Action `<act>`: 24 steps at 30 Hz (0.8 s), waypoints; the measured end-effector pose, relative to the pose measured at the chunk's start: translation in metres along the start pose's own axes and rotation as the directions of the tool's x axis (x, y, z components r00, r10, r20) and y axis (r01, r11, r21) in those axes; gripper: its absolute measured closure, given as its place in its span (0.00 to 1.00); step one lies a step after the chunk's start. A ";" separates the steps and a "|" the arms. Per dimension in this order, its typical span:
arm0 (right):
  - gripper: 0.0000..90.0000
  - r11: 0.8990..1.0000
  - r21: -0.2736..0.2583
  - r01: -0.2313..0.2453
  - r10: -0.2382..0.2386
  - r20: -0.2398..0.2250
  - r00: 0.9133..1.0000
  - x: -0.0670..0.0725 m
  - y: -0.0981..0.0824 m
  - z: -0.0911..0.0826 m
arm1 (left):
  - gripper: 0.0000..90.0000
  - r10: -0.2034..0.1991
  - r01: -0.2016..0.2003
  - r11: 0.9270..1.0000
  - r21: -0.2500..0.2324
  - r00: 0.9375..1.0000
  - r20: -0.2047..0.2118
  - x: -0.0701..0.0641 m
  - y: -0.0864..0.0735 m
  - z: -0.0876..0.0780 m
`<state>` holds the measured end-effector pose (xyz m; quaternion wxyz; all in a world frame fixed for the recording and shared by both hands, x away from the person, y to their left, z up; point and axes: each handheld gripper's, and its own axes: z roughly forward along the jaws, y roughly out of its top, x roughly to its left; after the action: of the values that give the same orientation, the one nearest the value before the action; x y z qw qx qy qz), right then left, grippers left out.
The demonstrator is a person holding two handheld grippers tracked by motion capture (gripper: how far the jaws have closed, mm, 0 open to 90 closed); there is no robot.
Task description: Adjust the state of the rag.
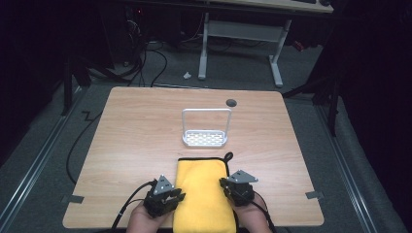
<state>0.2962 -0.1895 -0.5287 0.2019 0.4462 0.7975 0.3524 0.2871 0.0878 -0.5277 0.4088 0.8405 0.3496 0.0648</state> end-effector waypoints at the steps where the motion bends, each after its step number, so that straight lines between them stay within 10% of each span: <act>1: 0.95 1.000 0.003 -0.003 0.003 -0.001 1.000 0.001 -0.002 -0.003 | 0.81 0.008 -0.008 1.000 0.005 1.000 0.003 -0.003 -0.001 -0.001; 7: 0.95 1.000 -0.010 0.000 0.000 -0.013 1.000 0.004 -0.011 -0.011 | 0.80 0.000 0.000 1.000 0.005 0.999 0.036 -0.002 0.000 -0.004; 13: 0.94 1.000 -0.016 0.004 -0.004 -0.016 1.000 0.003 -0.011 -0.010 | 0.66 -0.094 0.092 0.991 -0.097 0.995 -0.020 0.024 0.018 -0.008; 19: 0.94 1.000 -0.016 0.014 -0.015 -0.008 1.000 0.005 -0.011 -0.010 | 0.52 -0.237 0.233 0.963 -0.133 0.971 -0.014 0.056 0.036 0.011; 24: 0.94 1.000 -0.016 0.016 -0.016 -0.009 1.000 0.004 -0.011 -0.010 | 0.48 -0.286 0.282 0.955 -0.091 0.957 -0.040 0.063 0.044 0.032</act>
<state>0.2812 -0.1935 -0.5303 0.2047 0.4365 0.7992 0.3590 0.3708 0.0888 -0.5279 0.4394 0.7616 0.4744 0.0422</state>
